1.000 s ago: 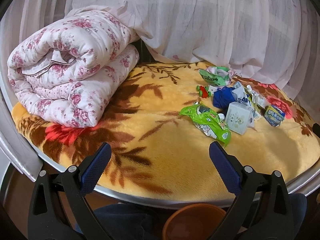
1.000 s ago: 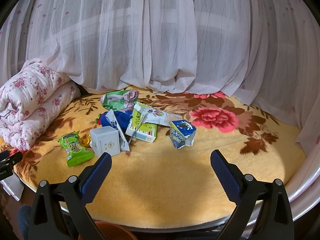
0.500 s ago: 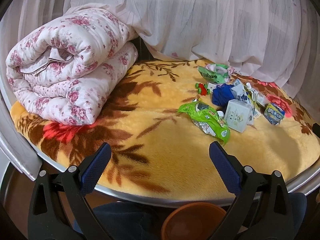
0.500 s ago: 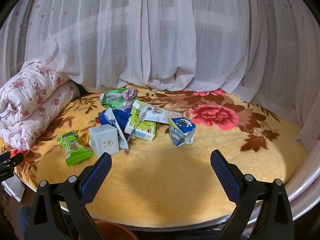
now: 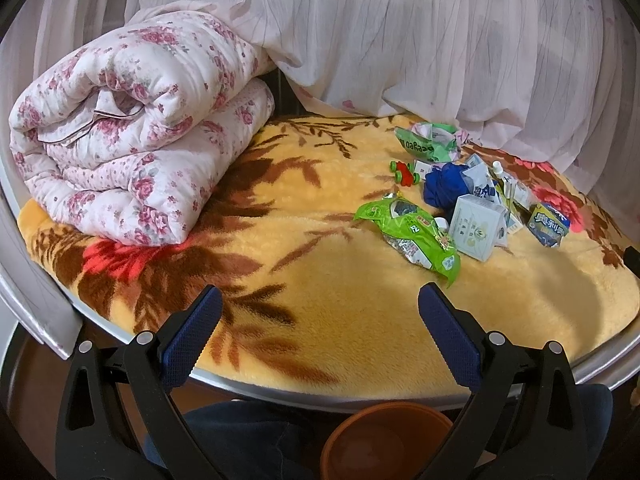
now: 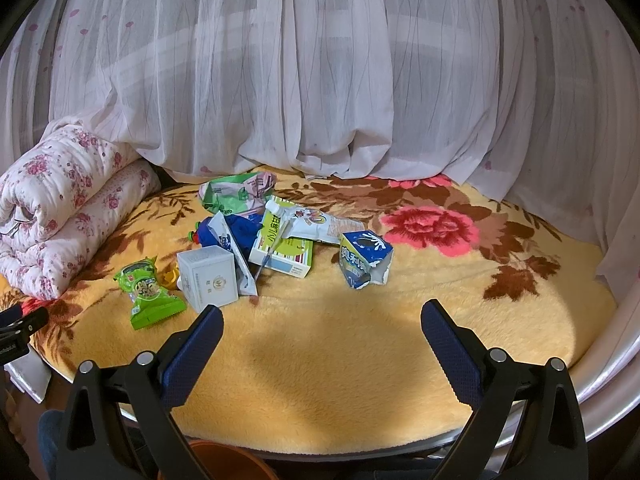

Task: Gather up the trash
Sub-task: 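Grasp the green snack bag with the left tool while the right tool approaches the white box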

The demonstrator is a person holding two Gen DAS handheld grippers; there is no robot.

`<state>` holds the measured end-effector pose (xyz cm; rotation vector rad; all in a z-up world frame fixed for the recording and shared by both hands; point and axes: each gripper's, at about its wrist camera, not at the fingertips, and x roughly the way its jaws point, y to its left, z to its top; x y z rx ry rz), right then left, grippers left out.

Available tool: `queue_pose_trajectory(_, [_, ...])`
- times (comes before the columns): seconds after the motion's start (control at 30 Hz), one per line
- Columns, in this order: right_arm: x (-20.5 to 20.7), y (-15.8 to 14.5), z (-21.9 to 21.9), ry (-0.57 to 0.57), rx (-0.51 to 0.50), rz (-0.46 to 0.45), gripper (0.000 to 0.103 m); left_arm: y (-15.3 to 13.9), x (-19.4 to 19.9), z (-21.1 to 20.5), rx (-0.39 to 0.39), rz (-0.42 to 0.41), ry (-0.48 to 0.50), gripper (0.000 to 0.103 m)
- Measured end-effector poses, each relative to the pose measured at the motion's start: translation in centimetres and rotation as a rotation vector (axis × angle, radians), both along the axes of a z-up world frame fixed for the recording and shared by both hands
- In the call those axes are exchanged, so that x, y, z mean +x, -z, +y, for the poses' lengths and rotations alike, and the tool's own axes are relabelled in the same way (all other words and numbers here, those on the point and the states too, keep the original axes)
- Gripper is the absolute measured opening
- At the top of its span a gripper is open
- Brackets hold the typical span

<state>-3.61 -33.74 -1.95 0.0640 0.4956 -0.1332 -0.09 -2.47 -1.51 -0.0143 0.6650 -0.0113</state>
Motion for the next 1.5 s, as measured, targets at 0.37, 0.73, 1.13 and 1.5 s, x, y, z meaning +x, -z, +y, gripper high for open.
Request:
queue_pose_trajectory(0.37, [0.4,0.7,0.1,-0.004,0.009,0.027,0.097,1.0,2.4,-0.6,-0.135,0.057,0.090,0.096])
queue_pose_trajectory(0.73, [1.0,1.3,-0.1,-0.032,0.011,0.070,0.097,4.7,12.9,-4.0,-0.489,0.210,0.172,0.096])
queue_pose_trajectory(1.13, [2.3,2.1,0.3,-0.068,0.024,0.101,0.097,7.4,15.8,-4.1,-0.492,0.273,0.166,0.049])
queue_pose_trajectory(1.5, [6.1,2.2,4.5,-0.197,0.050,0.080,0.097,2.4,6.8,-0.4,-0.370,0.086,0.212,0.047])
